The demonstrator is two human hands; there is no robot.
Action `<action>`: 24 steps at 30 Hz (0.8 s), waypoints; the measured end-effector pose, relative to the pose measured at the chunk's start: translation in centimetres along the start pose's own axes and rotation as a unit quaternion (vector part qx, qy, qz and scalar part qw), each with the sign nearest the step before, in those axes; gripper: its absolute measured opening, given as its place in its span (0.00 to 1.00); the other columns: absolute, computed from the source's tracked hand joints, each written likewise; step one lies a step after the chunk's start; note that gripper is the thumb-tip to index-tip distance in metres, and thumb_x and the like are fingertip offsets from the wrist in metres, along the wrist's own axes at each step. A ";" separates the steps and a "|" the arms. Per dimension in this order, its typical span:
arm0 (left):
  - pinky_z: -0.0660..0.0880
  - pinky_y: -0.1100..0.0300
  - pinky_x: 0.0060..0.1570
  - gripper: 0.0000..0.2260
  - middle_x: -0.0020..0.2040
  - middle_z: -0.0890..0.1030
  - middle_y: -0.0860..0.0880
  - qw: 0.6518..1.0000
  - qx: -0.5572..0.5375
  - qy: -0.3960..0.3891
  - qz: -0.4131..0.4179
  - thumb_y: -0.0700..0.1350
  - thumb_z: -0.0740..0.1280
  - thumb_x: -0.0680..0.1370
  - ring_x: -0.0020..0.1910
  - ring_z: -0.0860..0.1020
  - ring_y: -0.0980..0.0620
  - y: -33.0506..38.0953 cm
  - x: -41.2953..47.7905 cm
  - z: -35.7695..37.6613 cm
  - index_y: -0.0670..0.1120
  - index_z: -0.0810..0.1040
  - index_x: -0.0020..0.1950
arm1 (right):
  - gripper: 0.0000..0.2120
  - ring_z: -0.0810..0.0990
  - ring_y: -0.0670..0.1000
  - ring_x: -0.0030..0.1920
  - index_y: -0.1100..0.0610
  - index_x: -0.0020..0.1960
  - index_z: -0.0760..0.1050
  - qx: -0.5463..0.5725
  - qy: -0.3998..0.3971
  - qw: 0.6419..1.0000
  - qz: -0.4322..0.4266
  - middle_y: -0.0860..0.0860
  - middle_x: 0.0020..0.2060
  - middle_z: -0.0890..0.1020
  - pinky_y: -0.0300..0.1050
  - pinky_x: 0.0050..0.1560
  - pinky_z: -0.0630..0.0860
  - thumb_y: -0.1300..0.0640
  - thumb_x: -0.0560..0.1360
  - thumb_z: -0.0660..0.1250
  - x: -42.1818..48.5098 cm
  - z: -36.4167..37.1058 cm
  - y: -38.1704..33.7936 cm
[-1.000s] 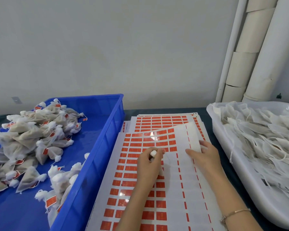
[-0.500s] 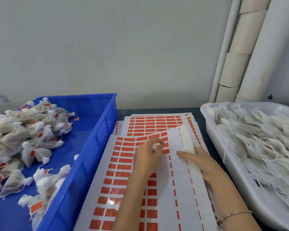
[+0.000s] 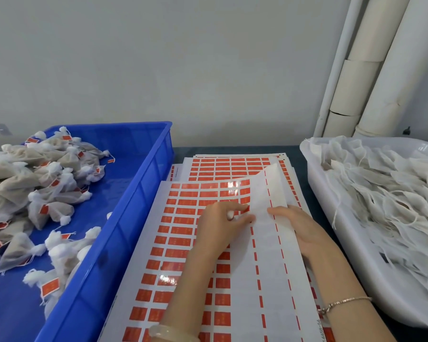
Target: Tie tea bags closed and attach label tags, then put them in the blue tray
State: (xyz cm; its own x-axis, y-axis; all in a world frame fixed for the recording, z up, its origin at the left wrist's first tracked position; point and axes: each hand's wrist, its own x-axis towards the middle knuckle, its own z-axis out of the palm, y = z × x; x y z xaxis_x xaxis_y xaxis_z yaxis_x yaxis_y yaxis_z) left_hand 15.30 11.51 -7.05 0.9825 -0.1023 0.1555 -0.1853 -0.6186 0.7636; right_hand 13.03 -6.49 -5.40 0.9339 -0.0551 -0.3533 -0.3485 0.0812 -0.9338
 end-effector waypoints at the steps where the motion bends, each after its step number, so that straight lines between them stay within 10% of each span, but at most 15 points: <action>1: 0.68 0.73 0.44 0.17 0.62 0.80 0.56 1.000 0.000 0.001 -0.001 0.58 0.71 0.73 0.52 0.76 0.61 0.0 0.0 0.1 0.56 0.81 0.60 | 0.06 0.84 0.51 0.32 0.47 0.50 0.73 -0.002 0.005 1.000 -0.002 0.49 0.33 0.84 0.42 0.29 0.77 0.53 0.75 0.69 0.0 0.0 0.0; 13: 0.67 0.75 0.40 0.12 0.53 0.83 0.57 1.000 0.013 0.015 0.017 0.52 0.69 0.76 0.40 0.75 0.64 0.0 -0.2 0.6 0.54 0.82 0.58 | 0.06 0.82 0.55 0.44 0.47 0.51 0.73 -0.035 0.031 0.999 -0.014 0.51 0.44 0.83 0.46 0.36 0.75 0.52 0.75 0.69 -0.2 0.5 -0.1; 24: 0.78 0.65 0.50 0.10 0.53 0.83 0.57 0.999 -0.038 0.031 -0.002 0.51 0.71 0.75 0.48 0.79 0.58 -0.1 0.0 -0.2 0.53 0.83 0.56 | 0.05 0.81 0.54 0.44 0.48 0.50 0.72 -0.051 0.032 0.998 -0.008 0.51 0.45 0.82 0.44 0.36 0.73 0.51 0.77 0.67 -0.6 0.6 -0.4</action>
State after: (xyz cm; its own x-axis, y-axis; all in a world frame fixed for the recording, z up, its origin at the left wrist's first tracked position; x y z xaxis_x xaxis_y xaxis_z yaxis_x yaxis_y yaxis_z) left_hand 15.34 11.72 -7.02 0.9807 -0.0511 0.1888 -0.1848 -0.5581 0.8089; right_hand 12.71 -5.85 -4.76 0.9337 -0.1186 -0.3379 -0.3427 -0.0220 -0.9392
